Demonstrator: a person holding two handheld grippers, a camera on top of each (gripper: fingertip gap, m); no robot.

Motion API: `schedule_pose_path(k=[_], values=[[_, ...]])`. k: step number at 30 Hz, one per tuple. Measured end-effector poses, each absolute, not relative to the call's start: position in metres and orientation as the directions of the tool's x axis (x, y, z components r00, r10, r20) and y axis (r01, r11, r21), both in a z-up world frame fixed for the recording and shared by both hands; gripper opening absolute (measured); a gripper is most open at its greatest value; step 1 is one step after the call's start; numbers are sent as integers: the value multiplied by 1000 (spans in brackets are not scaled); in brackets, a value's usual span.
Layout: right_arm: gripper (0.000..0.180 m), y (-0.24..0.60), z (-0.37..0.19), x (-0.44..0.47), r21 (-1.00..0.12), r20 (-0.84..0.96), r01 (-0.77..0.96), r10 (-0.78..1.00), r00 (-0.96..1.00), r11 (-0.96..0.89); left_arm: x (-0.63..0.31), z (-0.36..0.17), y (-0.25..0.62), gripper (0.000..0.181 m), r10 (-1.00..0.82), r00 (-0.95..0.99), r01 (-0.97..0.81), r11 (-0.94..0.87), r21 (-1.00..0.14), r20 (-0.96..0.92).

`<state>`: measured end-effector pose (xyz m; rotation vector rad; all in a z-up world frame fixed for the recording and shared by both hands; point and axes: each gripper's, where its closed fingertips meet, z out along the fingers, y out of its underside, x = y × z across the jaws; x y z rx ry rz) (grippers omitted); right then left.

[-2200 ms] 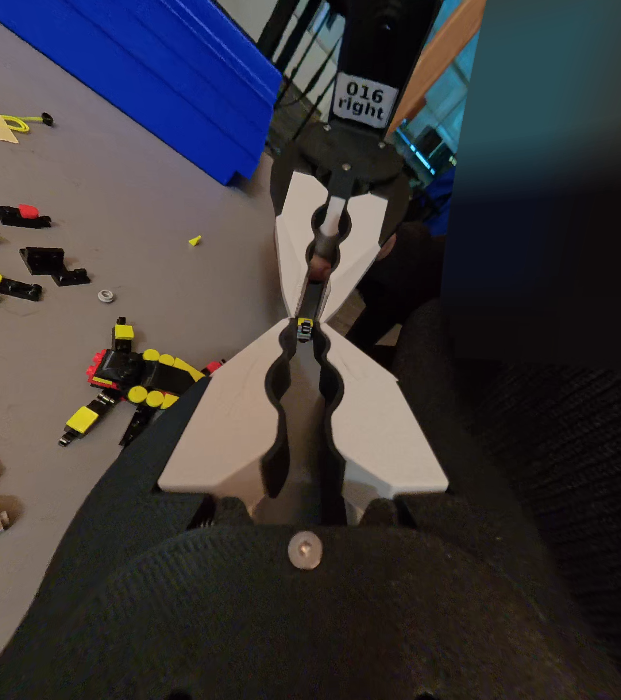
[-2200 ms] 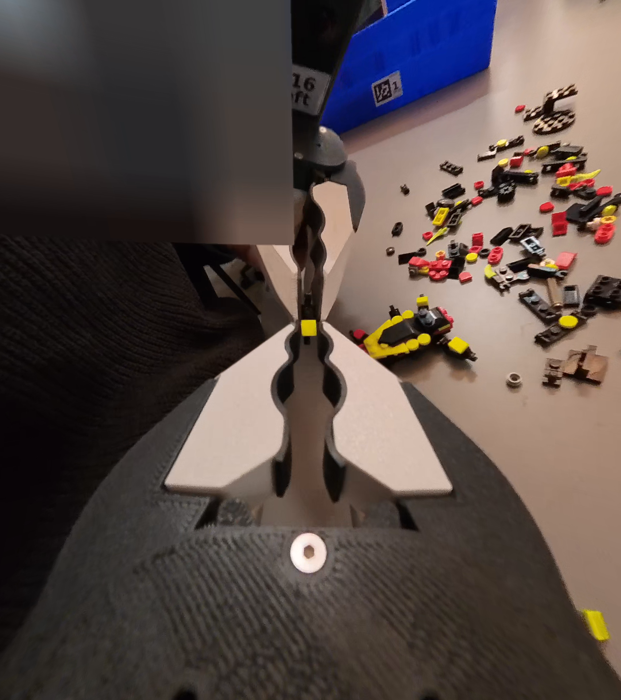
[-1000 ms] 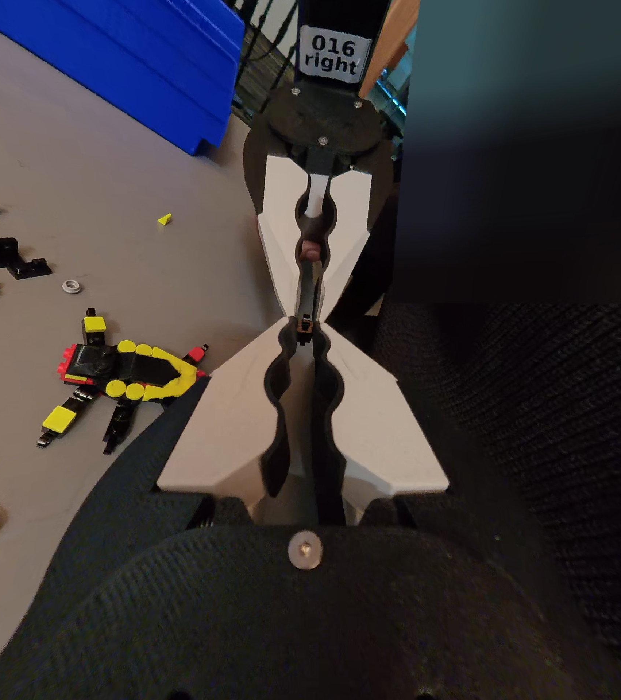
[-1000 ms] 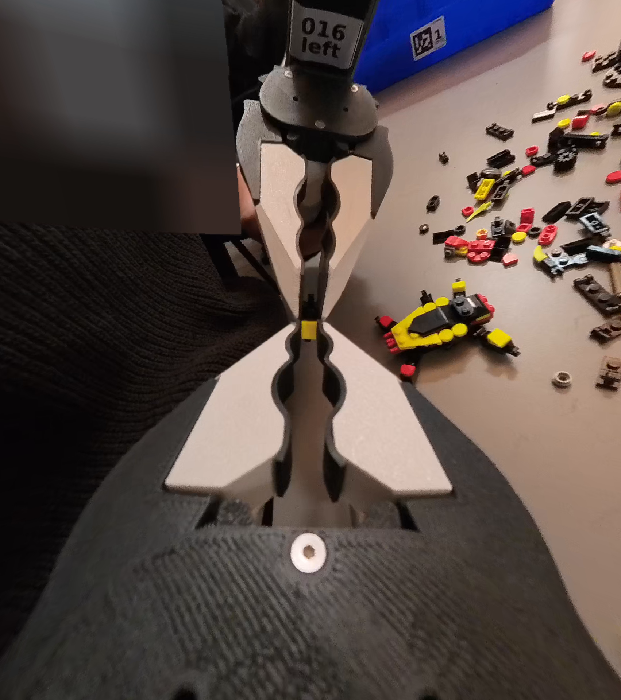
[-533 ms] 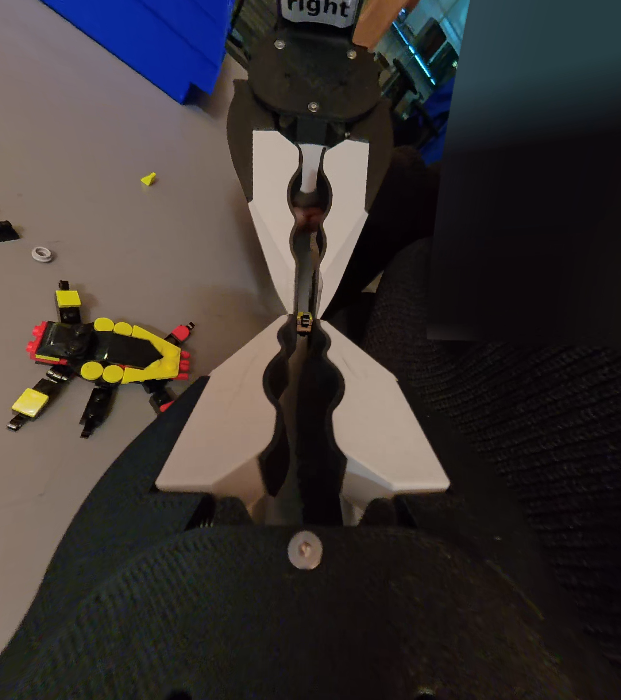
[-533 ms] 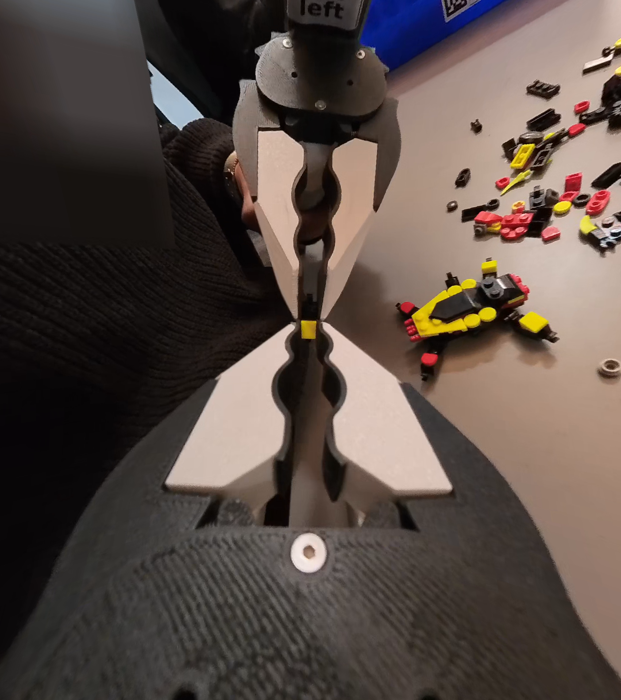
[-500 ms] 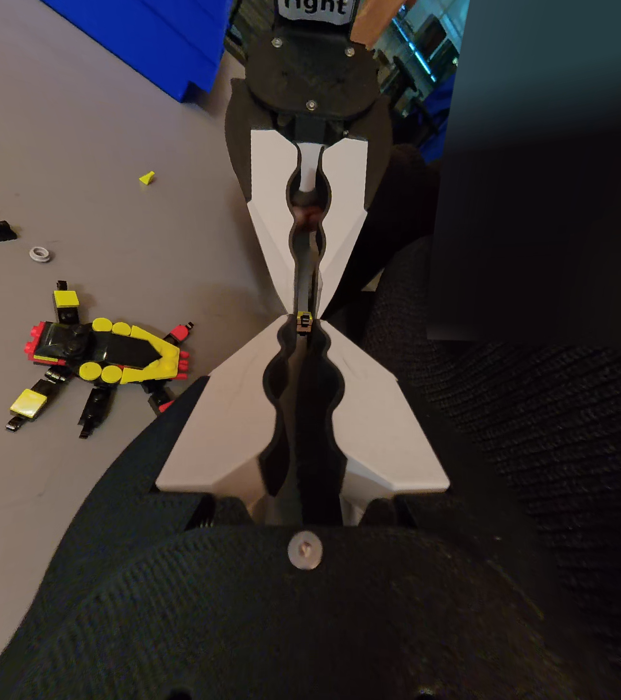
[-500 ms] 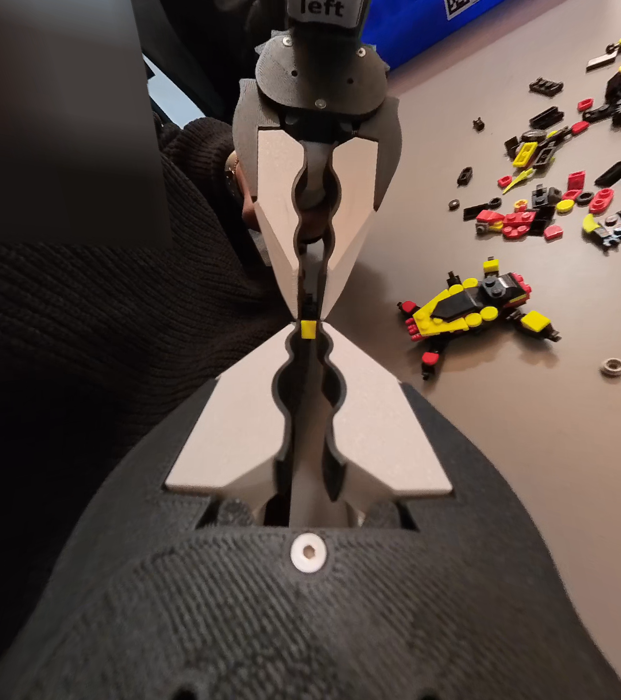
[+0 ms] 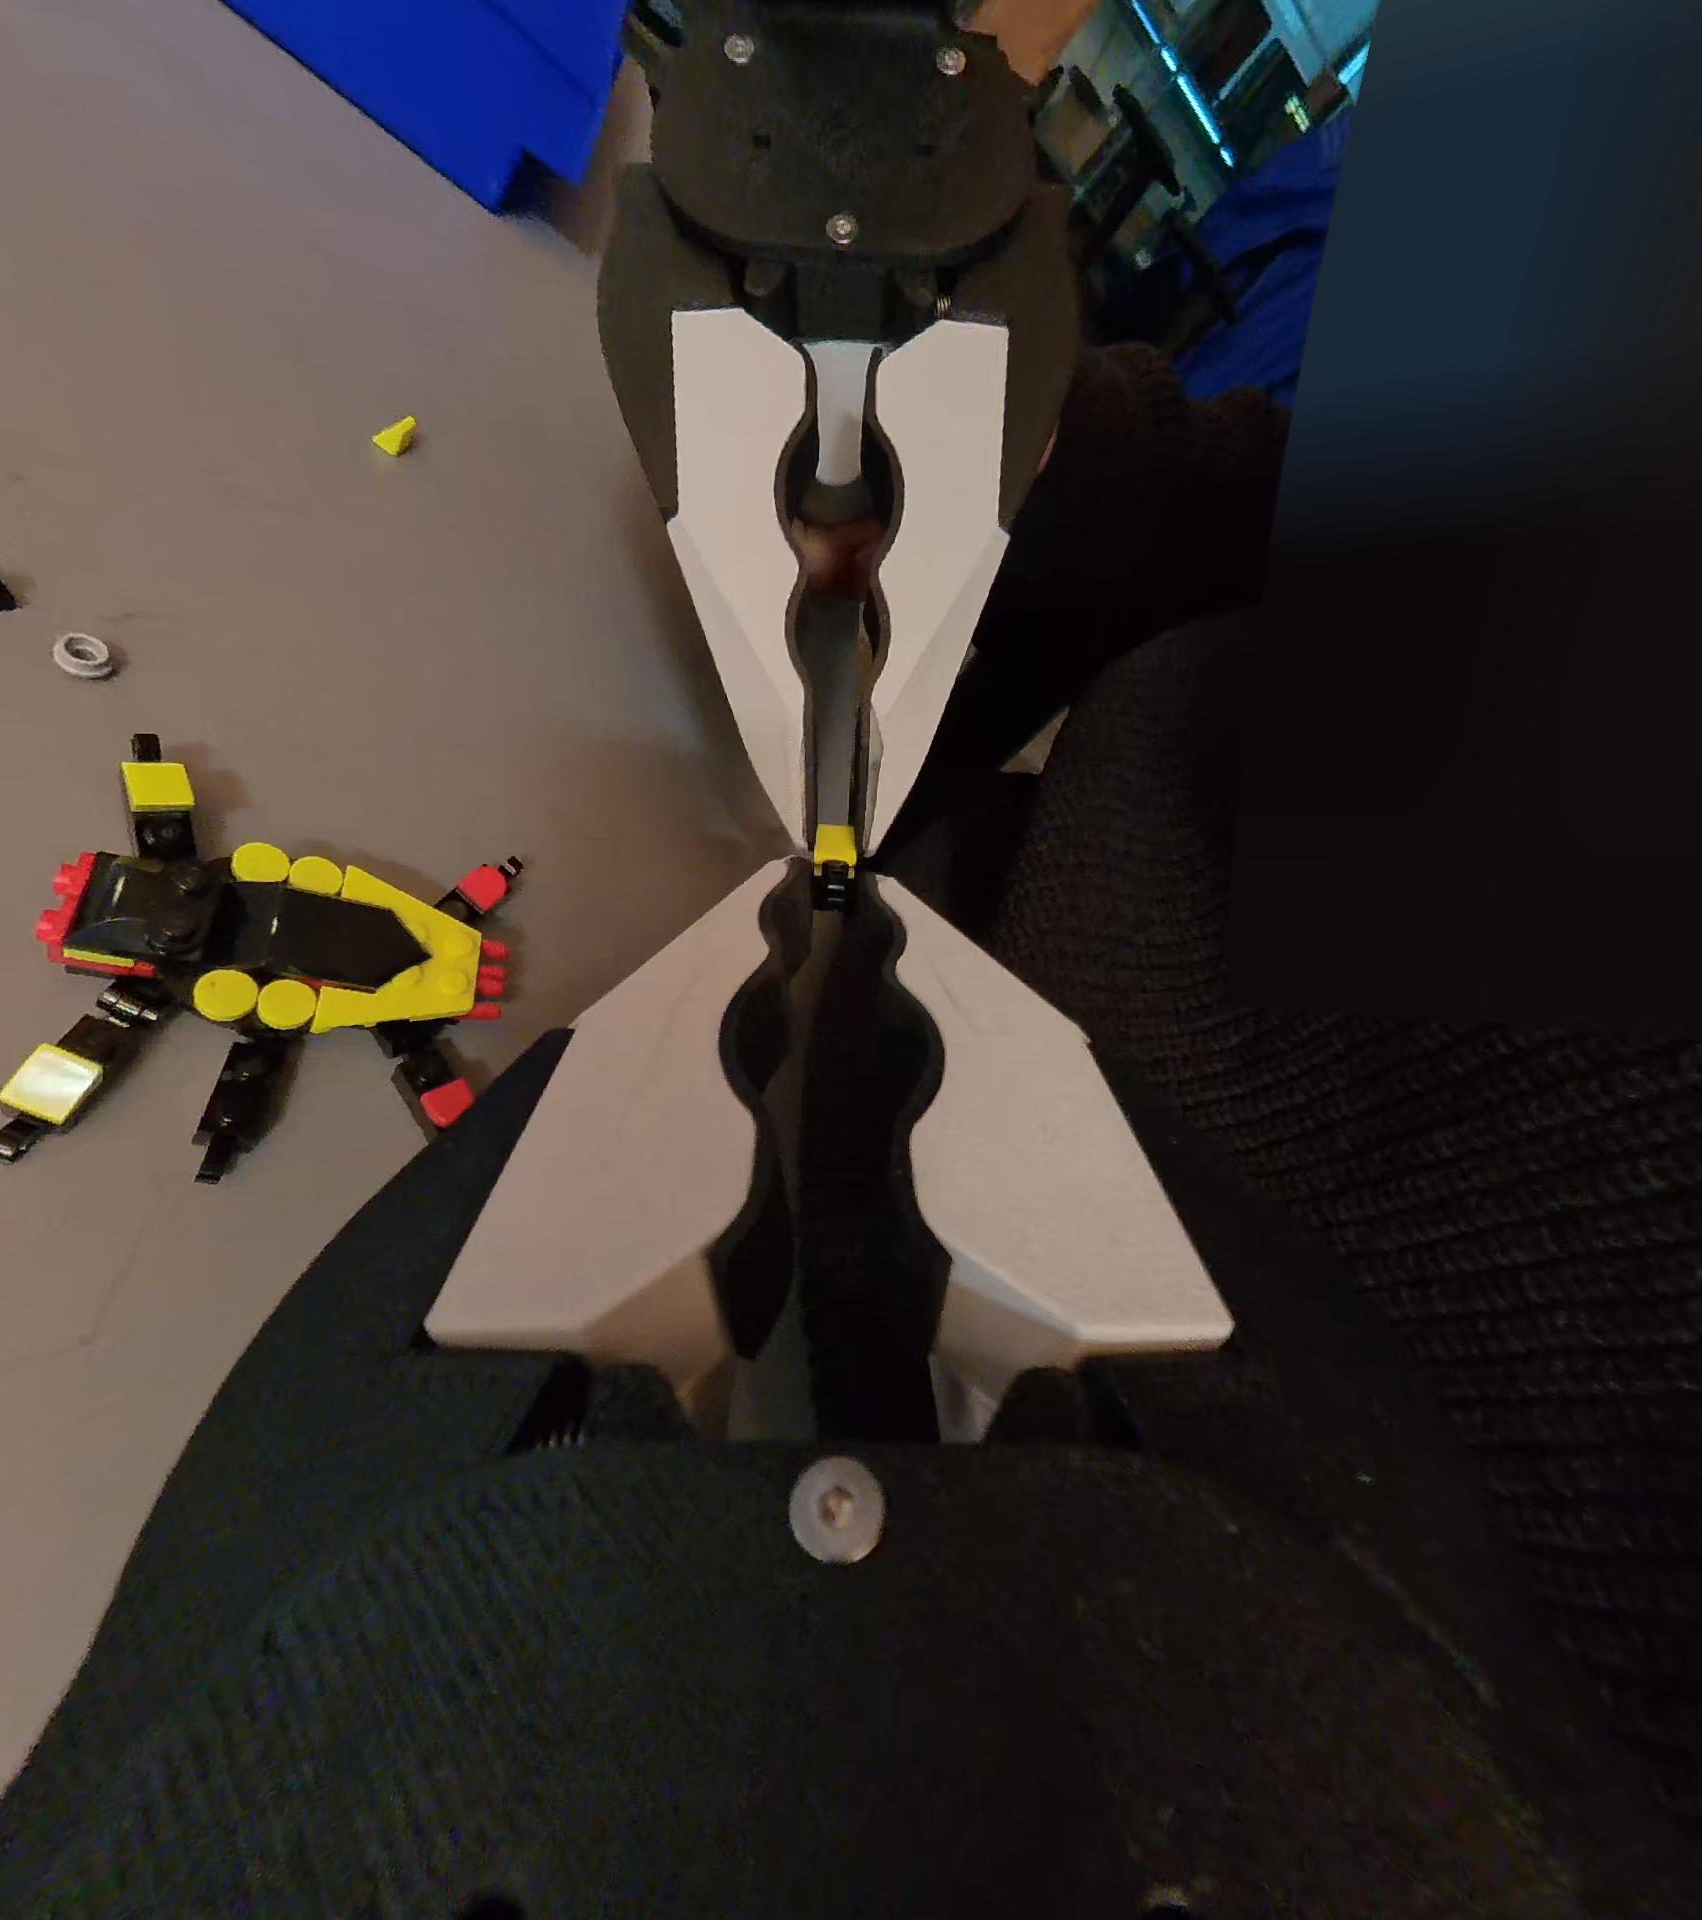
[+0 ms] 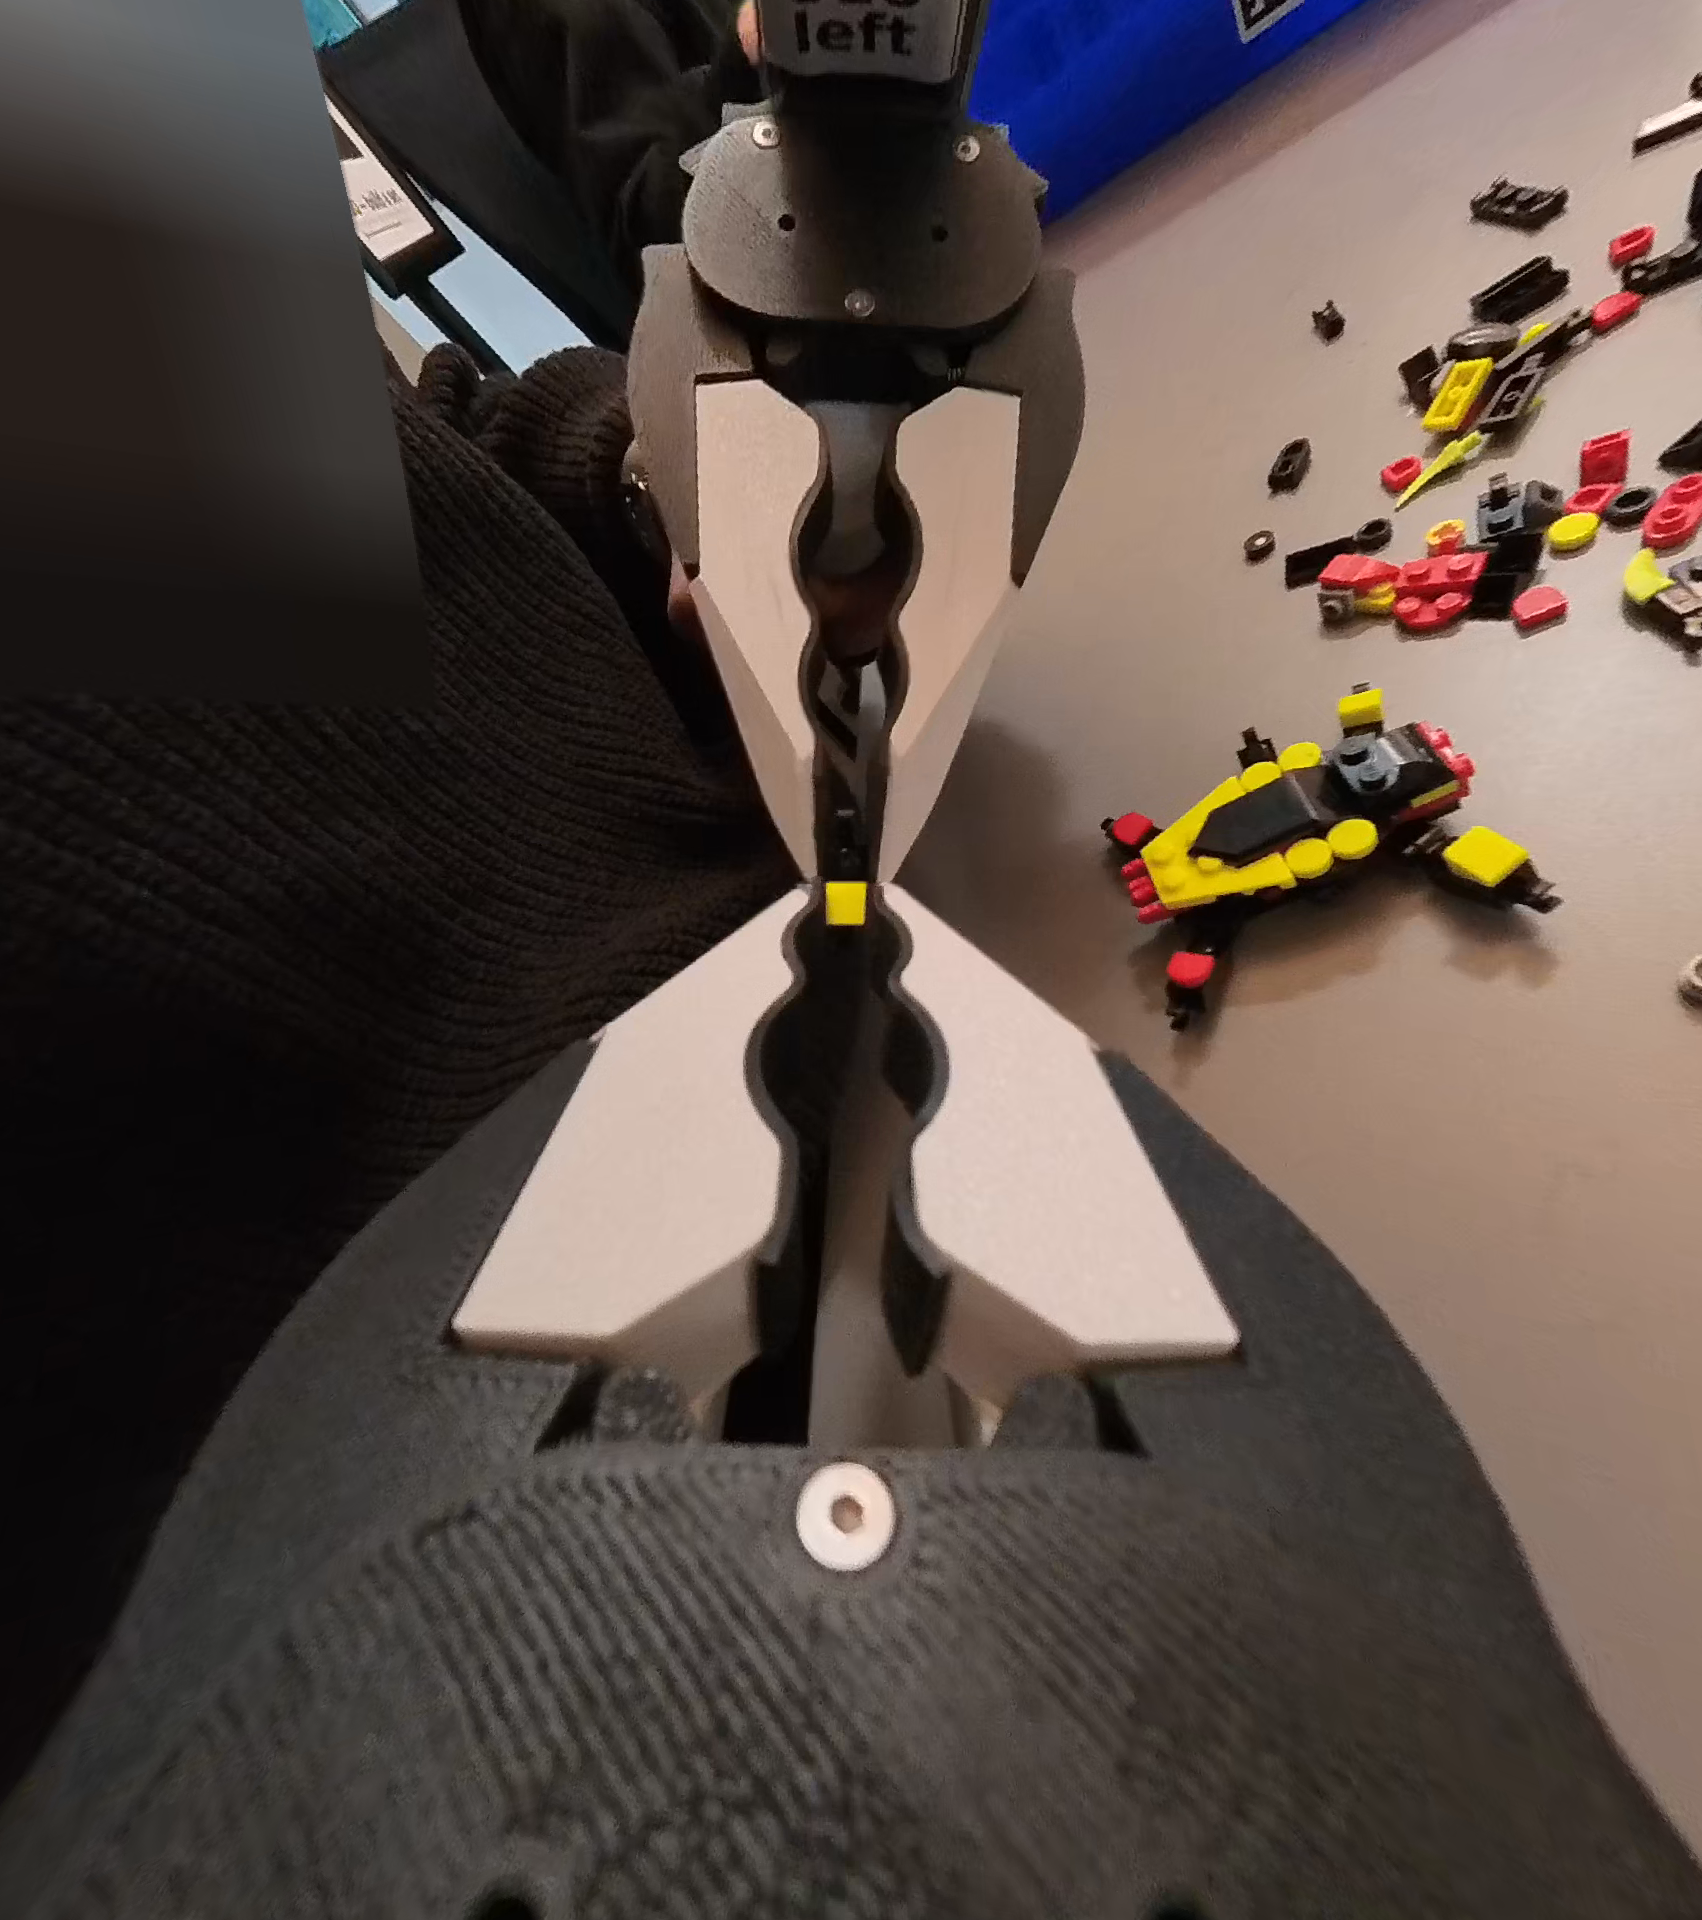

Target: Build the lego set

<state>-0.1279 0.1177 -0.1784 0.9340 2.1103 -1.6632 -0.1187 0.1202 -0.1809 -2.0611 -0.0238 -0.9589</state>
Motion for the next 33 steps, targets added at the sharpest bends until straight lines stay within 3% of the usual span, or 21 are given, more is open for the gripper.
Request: schedule_pose_path(k=[8, 12, 18, 33], values=[[18, 115, -191, -129, -755, -550, 630, 350, -759, 180, -117, -186, 120, 7, -303, 708, 330, -657, -678, 638], [6, 112, -194, -124, -753, -534, 621, 349, -770, 219, -117, -192, 120, 7, -285, 720, 321, -671, -668, 633], [6, 113, -197, -124, -766, -473, 583, 376, -797, 272, -116, -195, 119, 7, -255, 707, 340, -695, -634, 659], [5, 114, -189, -124, -762, -543, 618, 326, -773, 194, -114, -191, 119, 8, -240, 674, 380, -698, -607, 698]])
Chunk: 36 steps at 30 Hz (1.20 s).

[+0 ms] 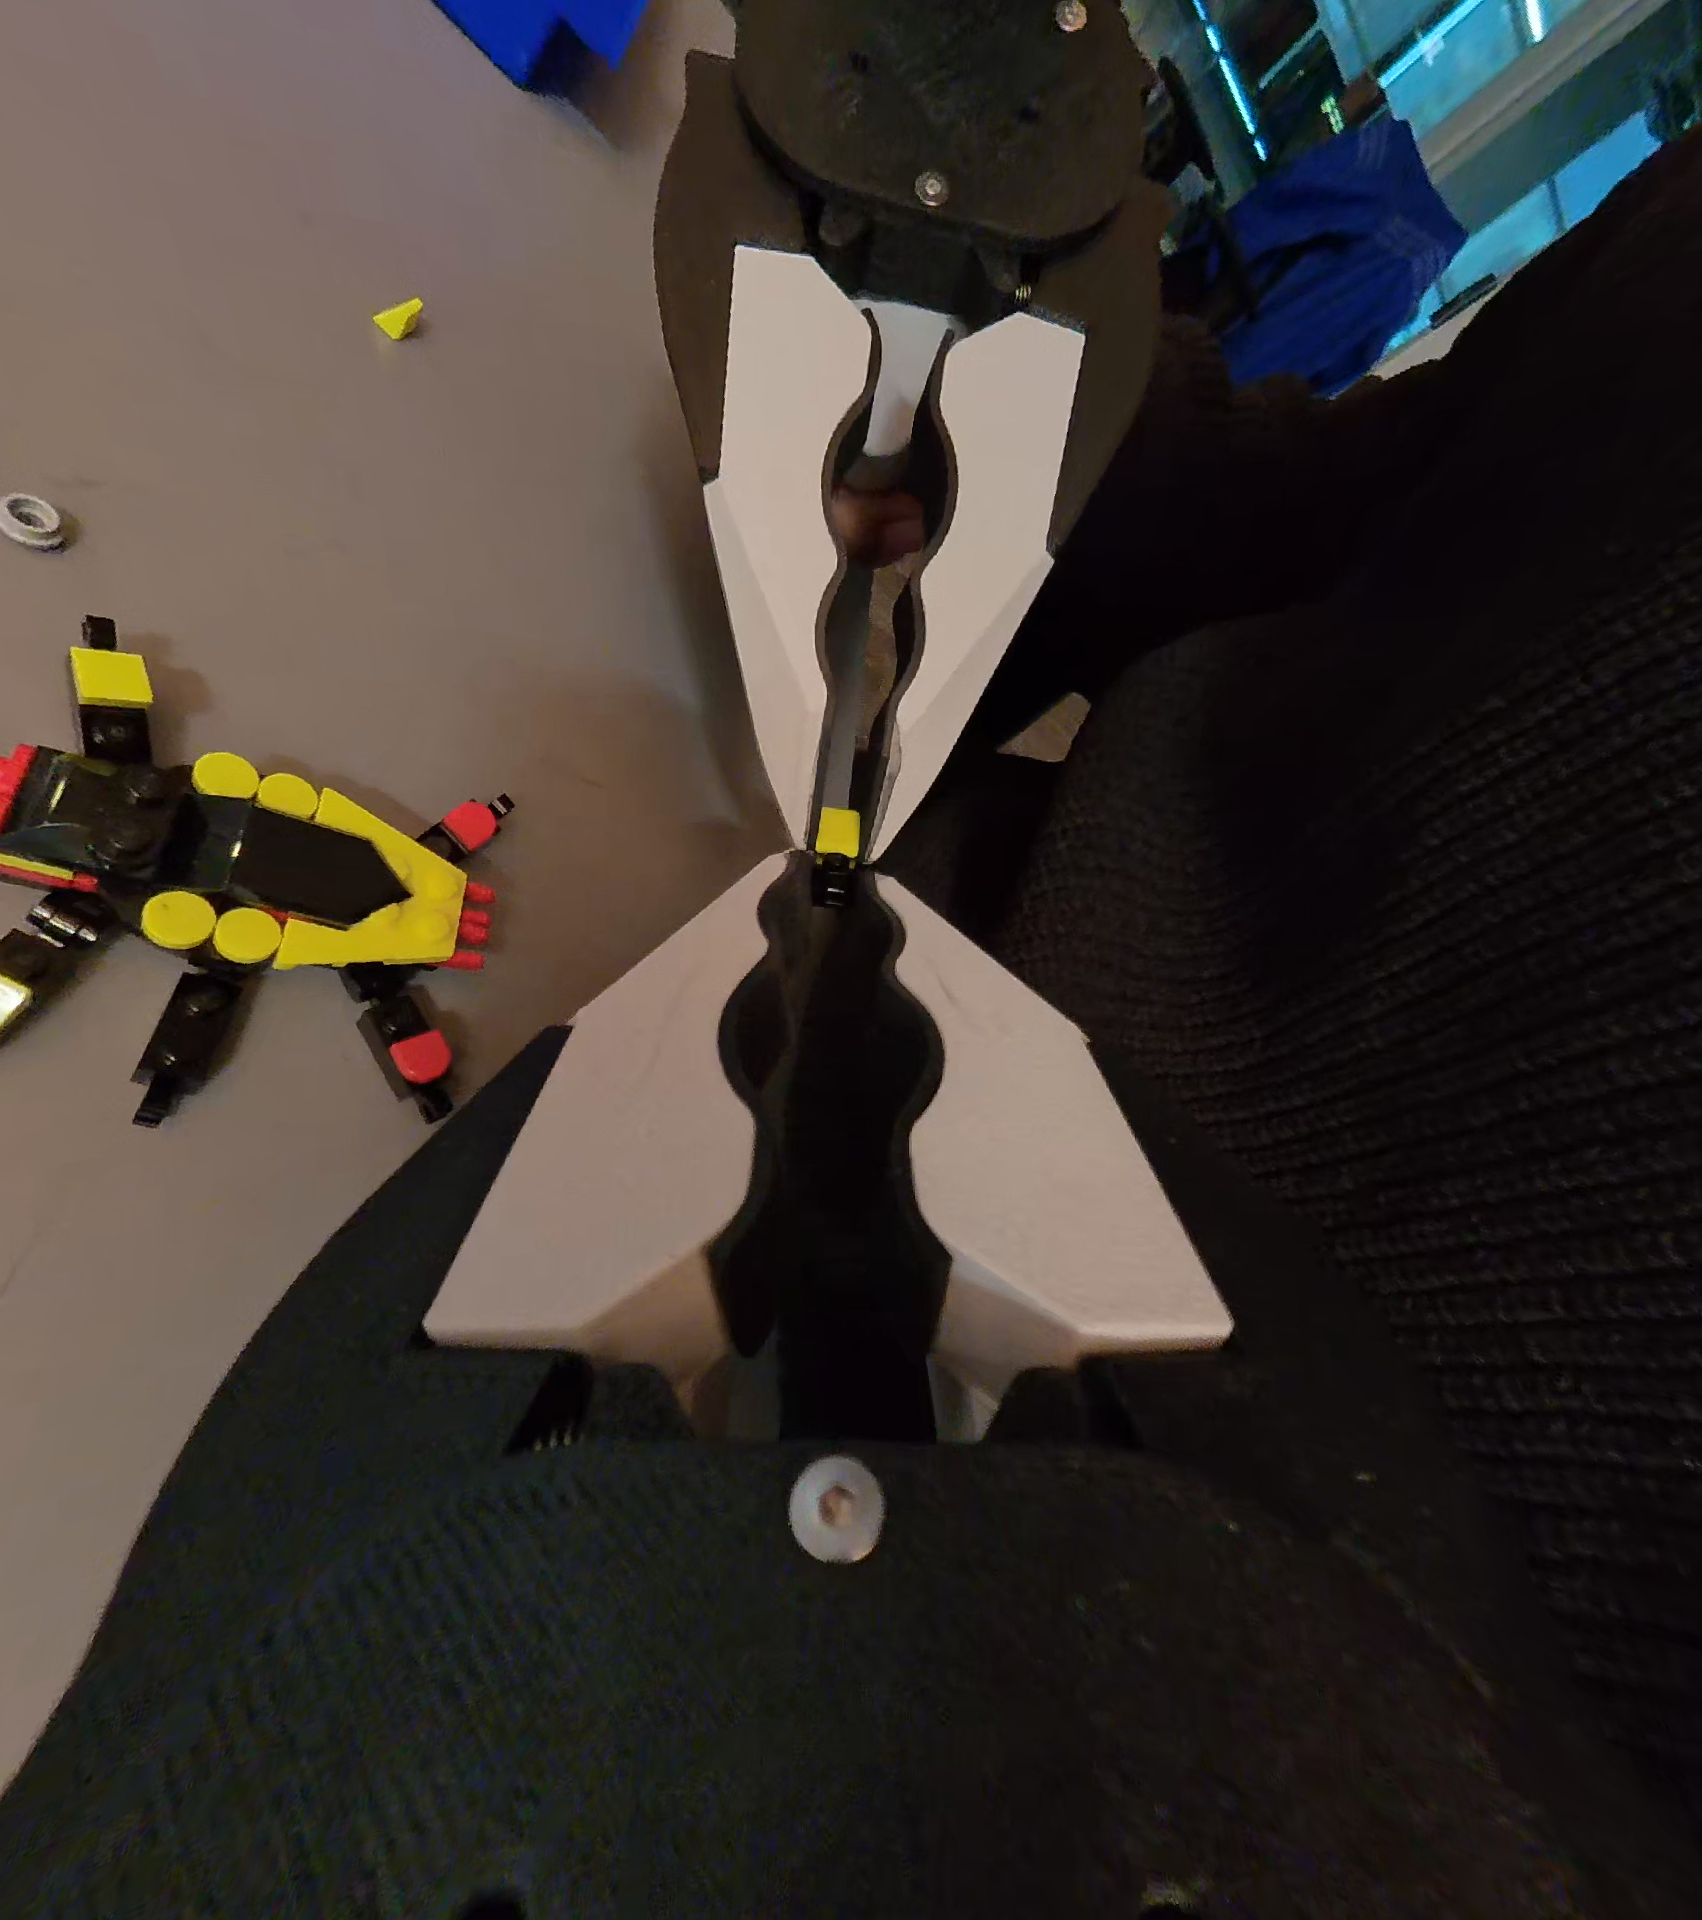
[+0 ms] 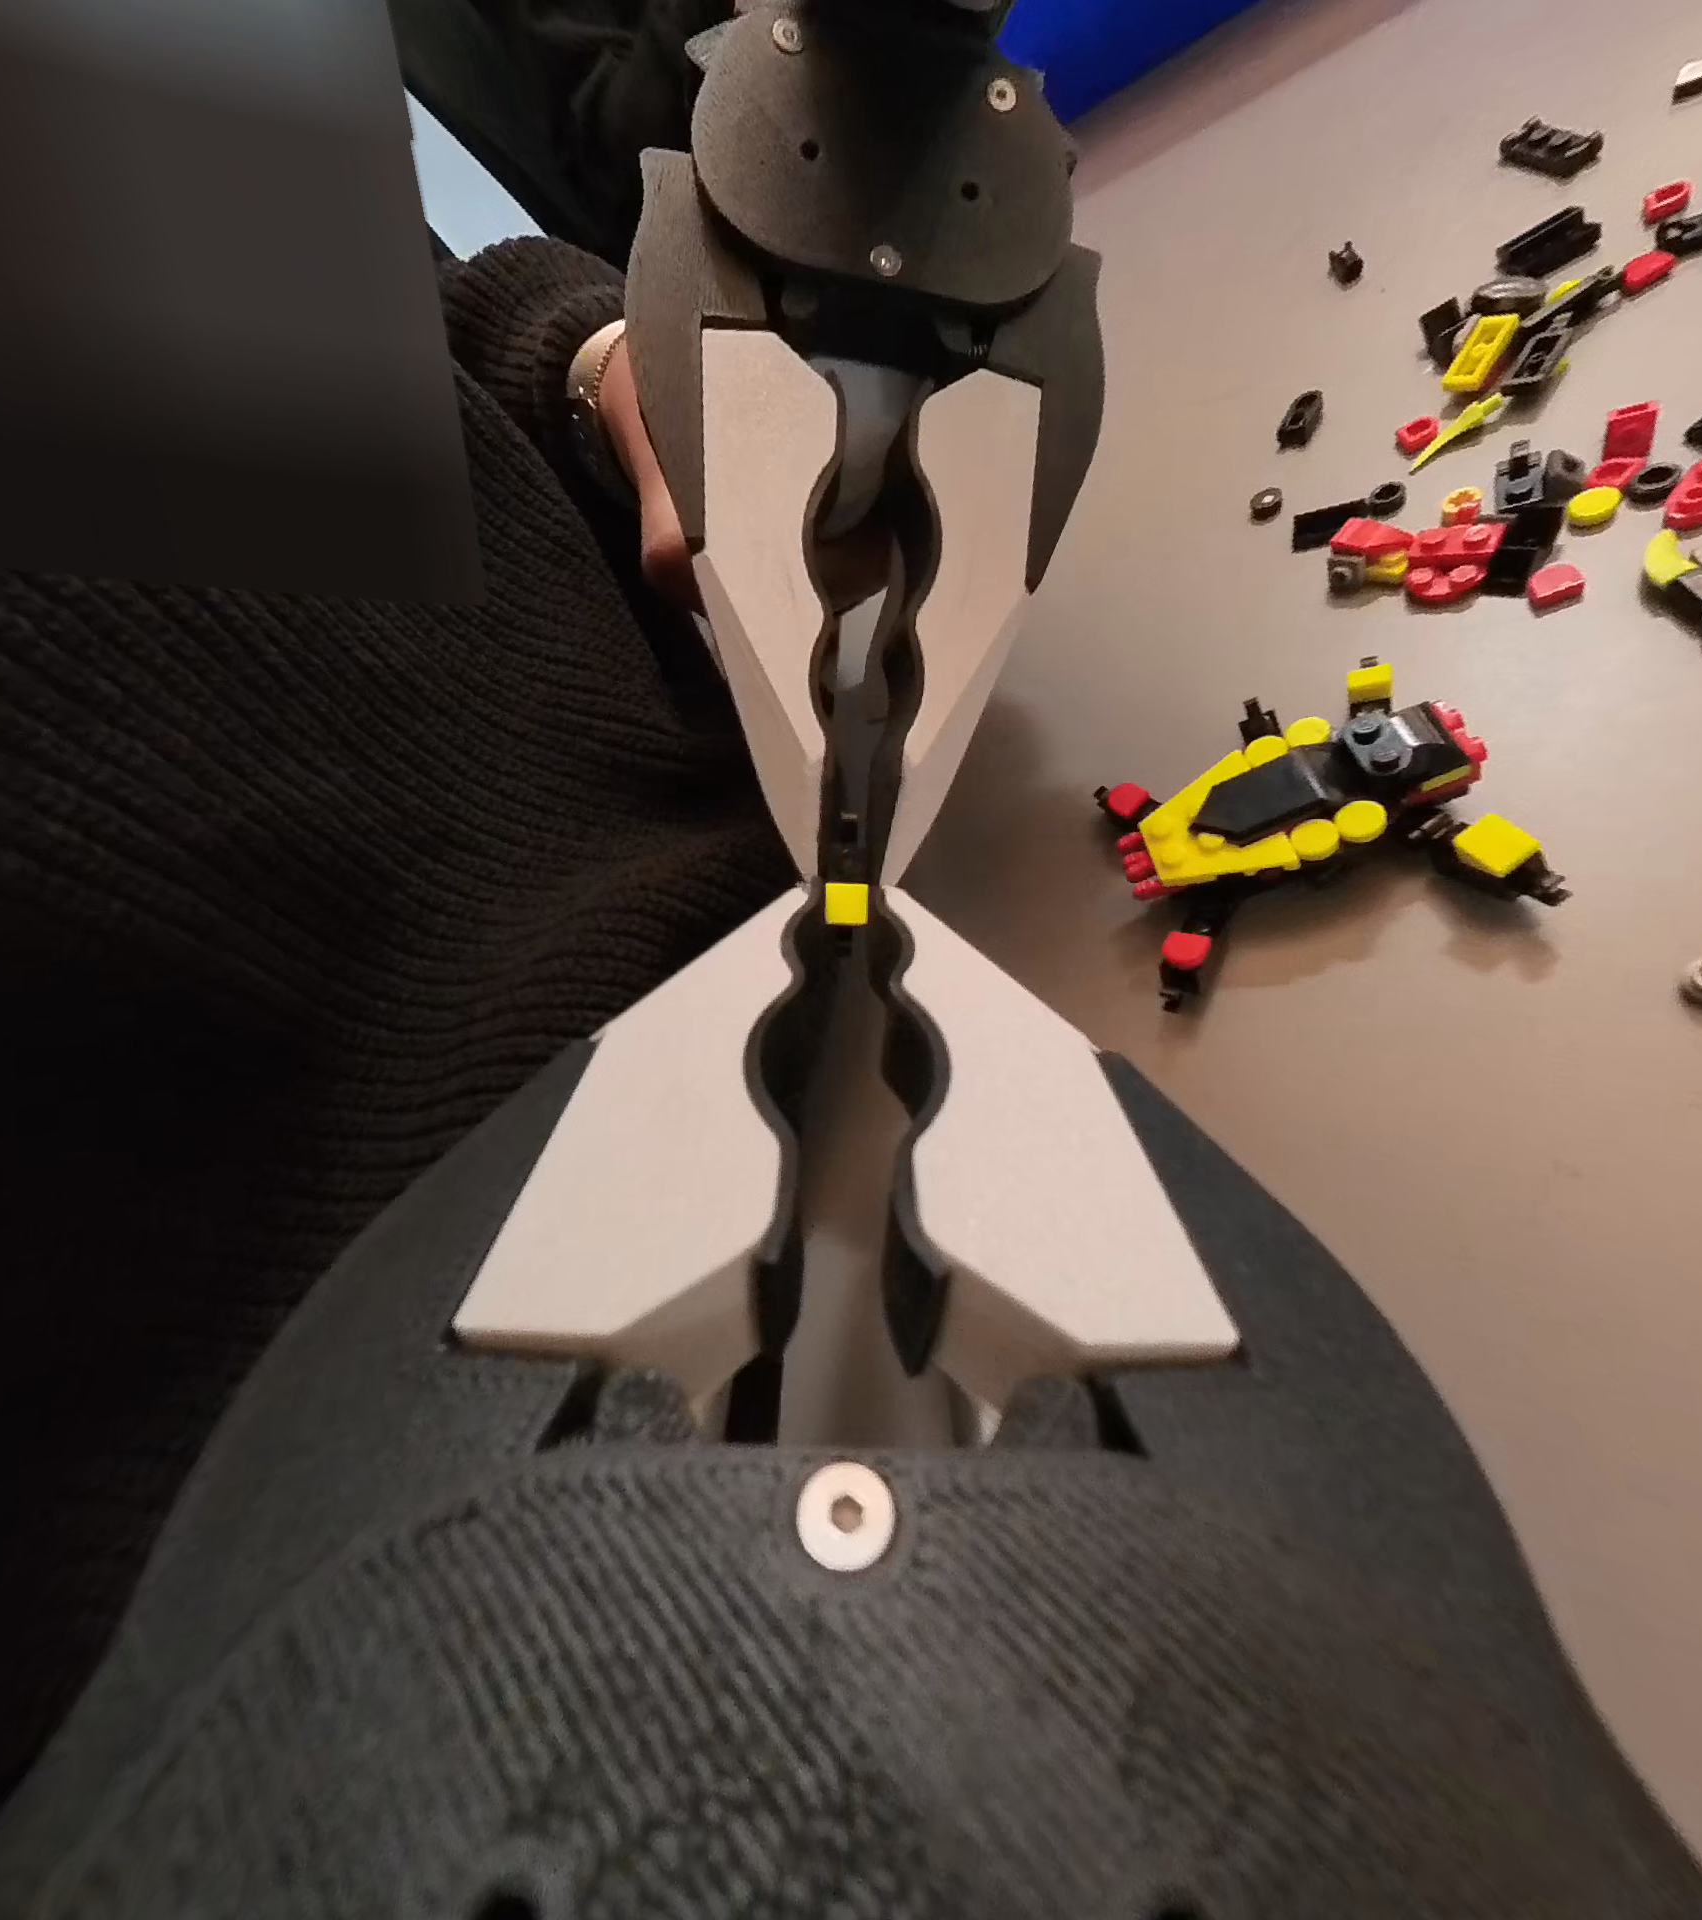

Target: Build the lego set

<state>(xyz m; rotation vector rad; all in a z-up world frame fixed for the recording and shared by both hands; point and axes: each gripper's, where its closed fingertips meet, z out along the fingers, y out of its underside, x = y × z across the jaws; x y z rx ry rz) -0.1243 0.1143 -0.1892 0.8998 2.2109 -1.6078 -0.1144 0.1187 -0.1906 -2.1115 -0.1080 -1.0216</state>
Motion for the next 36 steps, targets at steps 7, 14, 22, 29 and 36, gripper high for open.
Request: schedule_pose_path(k=[7, 14, 22, 29, 36], values=[[5, 115, -186, -127, -748, -587, 647, 309, -749, 147, -115, -189, 119, 8, -234, 663, 399, -694, -600, 711], [5, 118, -178, -137, -670, -715, 742, 265, -647, 1, -123, -183, 122, 9, -226, 673, 432, -654, -621, 705], [5, 155, -175, -174, -493, -868, 803, 244, -432, -335, -106, -194, 124, 8, -223, 680, 393, -693, -604, 699], [6, 174, -182, -178, -749, -574, 655, 598, -560, -106, -146, -186, 125, 7, -153, 712, 483, -602, -636, 685], [6, 214, -236, -169, -678, -71, 597, 770, -634, 429, -150, -184, 127, 7, -173, 779, 428, -555, -713, 603]])
